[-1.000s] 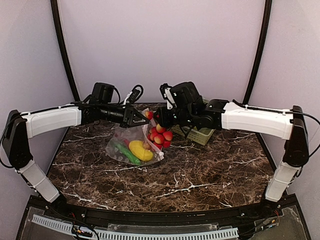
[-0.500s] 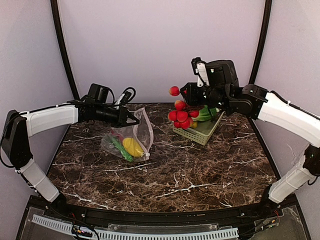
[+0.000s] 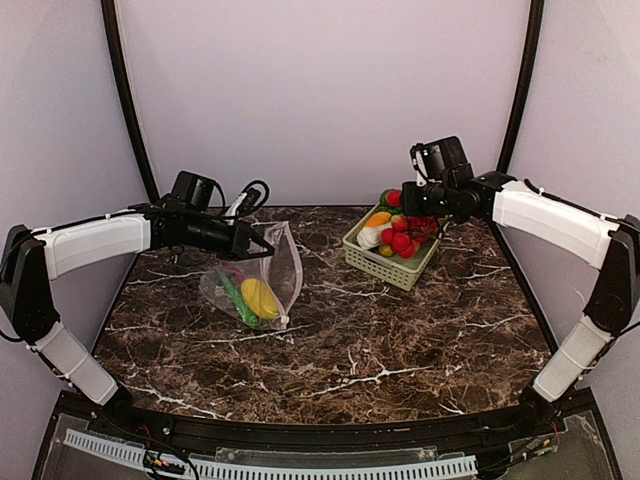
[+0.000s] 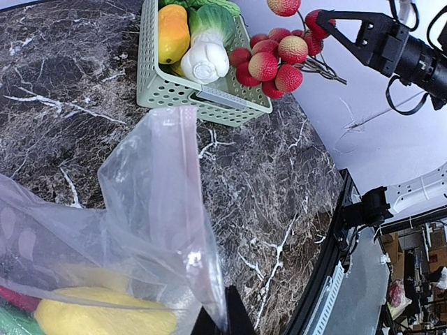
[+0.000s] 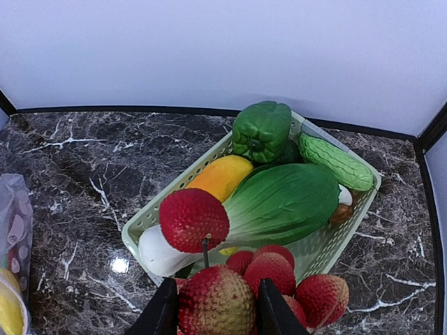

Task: Place the food in the zip-top bag and seal the zipper
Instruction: Place the fake fruit in the bin.

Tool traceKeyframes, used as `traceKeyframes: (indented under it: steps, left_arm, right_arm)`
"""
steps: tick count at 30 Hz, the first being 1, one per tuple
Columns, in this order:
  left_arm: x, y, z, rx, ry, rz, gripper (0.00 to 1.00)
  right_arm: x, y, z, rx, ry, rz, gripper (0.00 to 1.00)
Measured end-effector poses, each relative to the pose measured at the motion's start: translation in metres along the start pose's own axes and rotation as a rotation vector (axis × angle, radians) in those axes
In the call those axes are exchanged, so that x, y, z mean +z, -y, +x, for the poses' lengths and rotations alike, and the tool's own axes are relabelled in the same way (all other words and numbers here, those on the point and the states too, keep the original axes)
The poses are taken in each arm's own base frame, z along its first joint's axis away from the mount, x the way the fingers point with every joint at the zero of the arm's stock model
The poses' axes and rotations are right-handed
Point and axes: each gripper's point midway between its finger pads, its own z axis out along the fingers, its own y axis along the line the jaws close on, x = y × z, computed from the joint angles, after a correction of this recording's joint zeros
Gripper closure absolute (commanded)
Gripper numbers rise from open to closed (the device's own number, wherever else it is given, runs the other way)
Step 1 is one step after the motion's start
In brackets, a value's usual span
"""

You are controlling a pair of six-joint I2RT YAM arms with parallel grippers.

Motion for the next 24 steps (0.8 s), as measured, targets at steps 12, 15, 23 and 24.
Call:
traceKeyframes:
  steps: [12, 15, 23, 24]
  left_arm:
    - [0.0, -0.001, 0.003, -0.001, -0.005, -0.001, 0.99]
    - [0.0, -0.001, 0.003, 0.001, -0.007, -0.002, 0.99]
    - [0.0, -0.001, 0.004, 0.001, -0.009, -0.002, 0.99]
    - [0.0, -0.001, 0.004, 0.001, -0.009, -0.002, 0.99]
  right_arm:
    - [0.048, 0.028, 0.066, 0.028, -0.179, 0.042, 0.38]
    - [0.048, 0.022, 0.066, 0.036, -0.185, 0.004, 0.25]
    - [0.008, 0.017, 0.051, 0.058, -0.118, -0.09, 0.14]
    - [0.002, 0.018, 0.052, 0.063, -0.113, -0.096, 0.15]
